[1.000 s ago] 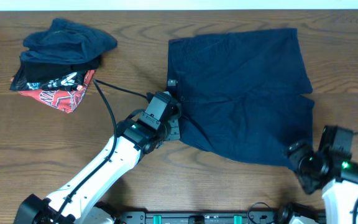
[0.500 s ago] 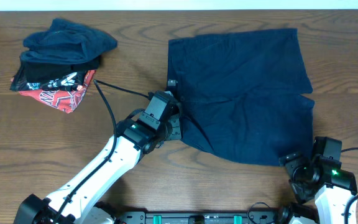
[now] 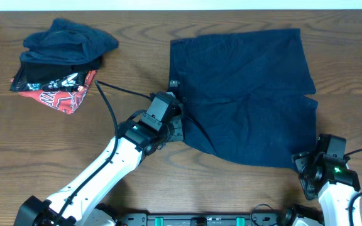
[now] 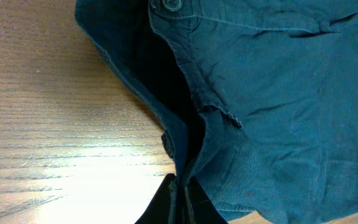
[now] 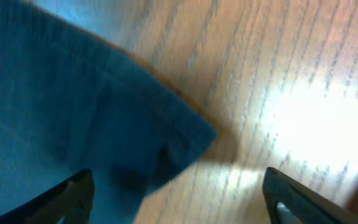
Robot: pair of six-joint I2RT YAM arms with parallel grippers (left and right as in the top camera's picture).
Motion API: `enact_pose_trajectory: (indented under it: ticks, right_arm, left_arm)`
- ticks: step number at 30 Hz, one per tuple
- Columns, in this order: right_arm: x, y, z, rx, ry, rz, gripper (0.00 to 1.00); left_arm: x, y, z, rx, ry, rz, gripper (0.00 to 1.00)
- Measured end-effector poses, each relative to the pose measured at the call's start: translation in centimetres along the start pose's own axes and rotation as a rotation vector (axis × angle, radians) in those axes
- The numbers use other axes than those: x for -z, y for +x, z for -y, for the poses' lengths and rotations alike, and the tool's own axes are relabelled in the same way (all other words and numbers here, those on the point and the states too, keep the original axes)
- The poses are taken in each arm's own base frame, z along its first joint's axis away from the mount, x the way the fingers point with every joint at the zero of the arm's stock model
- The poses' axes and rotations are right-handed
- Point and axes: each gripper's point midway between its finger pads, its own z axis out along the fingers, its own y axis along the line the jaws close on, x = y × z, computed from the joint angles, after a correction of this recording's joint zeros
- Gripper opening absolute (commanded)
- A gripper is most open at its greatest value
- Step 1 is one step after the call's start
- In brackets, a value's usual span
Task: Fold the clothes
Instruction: 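Move the right gripper to the bottom-right corner and grasp it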
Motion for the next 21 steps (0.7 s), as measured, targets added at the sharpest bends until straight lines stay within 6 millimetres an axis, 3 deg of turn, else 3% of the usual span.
enact_pose_trajectory:
  ticks: [8, 11, 15, 18, 21]
  right_arm:
    - [-1.7, -0.6, -0.5, -0.019, 0.02, 0.018, 0.75]
    - [-2.3, -0.6, -0.5, -0.016, 0.043, 0.014, 0.59]
    - [-2.7, -1.3, -0.3, -0.019, 0.073, 0.044, 0.22]
    - [-2.8, -1.5, -0.6, -0.016, 0.066, 0.049, 0.01]
    - [-2.8, -1.5, -0.9, -0.017, 0.057, 0.049, 0.01]
  left_arm:
    - [0.0, 0.1, -0.1, 0.0, -0.002, -0.003, 0.06]
    - [0.0, 0.1, -0.1, 0.0, -0.003, -0.003, 0.06]
    - [0.0, 0.1, -0.1, 0.001, -0.004, -0.005, 0.06]
    - [0.0, 0.1, -0.1, 0.0, -0.004, -0.005, 0.06]
    - [0.0, 0.2, -0.2, 0.001, -0.007, -0.01, 0.06]
